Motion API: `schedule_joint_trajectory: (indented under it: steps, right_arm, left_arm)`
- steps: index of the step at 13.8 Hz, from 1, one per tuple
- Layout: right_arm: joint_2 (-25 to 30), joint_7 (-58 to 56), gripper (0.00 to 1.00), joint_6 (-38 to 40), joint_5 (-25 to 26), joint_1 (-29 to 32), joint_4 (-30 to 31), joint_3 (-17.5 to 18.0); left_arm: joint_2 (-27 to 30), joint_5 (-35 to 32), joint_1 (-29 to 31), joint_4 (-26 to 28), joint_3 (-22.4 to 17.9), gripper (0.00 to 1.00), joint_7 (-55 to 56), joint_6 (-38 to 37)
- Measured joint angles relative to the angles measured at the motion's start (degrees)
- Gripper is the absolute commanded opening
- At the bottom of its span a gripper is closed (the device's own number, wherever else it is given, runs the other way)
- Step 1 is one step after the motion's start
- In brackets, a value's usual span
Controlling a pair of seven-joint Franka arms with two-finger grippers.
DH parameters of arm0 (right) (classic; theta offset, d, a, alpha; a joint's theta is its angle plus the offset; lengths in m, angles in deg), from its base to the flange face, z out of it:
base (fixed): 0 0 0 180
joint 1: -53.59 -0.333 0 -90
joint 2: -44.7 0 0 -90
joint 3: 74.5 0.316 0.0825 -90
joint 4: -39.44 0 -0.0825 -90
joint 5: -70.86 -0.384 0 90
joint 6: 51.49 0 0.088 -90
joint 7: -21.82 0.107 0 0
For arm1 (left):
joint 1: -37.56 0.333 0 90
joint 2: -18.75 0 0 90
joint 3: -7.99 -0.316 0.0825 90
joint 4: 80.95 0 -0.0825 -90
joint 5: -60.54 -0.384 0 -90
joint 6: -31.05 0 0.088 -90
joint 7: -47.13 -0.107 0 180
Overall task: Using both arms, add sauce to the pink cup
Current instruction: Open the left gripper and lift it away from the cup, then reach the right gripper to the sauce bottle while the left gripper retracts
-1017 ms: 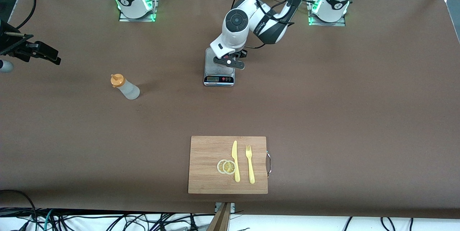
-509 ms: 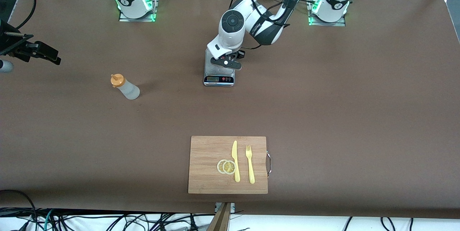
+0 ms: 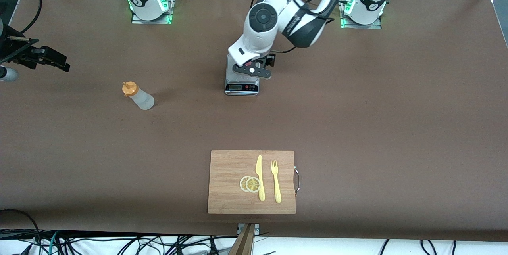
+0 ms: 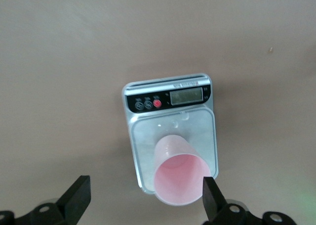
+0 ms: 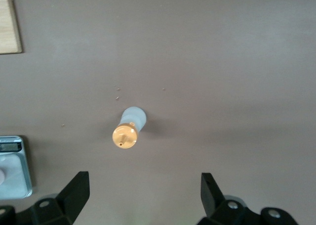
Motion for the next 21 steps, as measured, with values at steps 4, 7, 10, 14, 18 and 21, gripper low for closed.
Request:
schedule_joint_trajectory:
  steps: [4, 7, 10, 14, 18, 21]
  right_arm:
    - [-2.83, -18.16, 1.0, 0.9, -0.65, 0.77, 0.15, -0.66]
    - [-5.92, -35.71, 1.0, 0.91, -3.81, 2.96, 0.25, -1.05]
    - [-10.85, -55.16, 1.0, 0.92, -10.27, 6.15, 0.41, -1.19]
    - [-18.26, -83.85, 1.0, 1.23, -21.26, 13.77, 0.56, -1.41]
    - [-27.44, -106.7, 1.0, 6.26, -33.13, 20.92, 0.88, -1.51]
    - [-34.32, -120.09, 1.0, 9.14, -38.92, 23.59, 0.93, -1.5]
  left_arm:
    - [5.09, 0.0, 1.58, -3.18, -8.63, 1.0, -0.61, -7.64]
    - [7.33, -1.36, 6.22, -6.03, -12.41, 1.0, -1.25, -15.19]
    - [9.07, -3.22, 14.69, -9.02, -12.85, 1.0, -7.48, -20.91]
    - [10.78, -7.99, 25.39, -9.59, -12.91, 1.0, -22.33, -23.73]
    - [12.89, -12.28, 33.03, -9.69, -11.67, 1.0, -29.93, -25.88]
    - [14.36, -13.72, 39.3, -9.71, -7.51, 1.0, -31.94, -26.82]
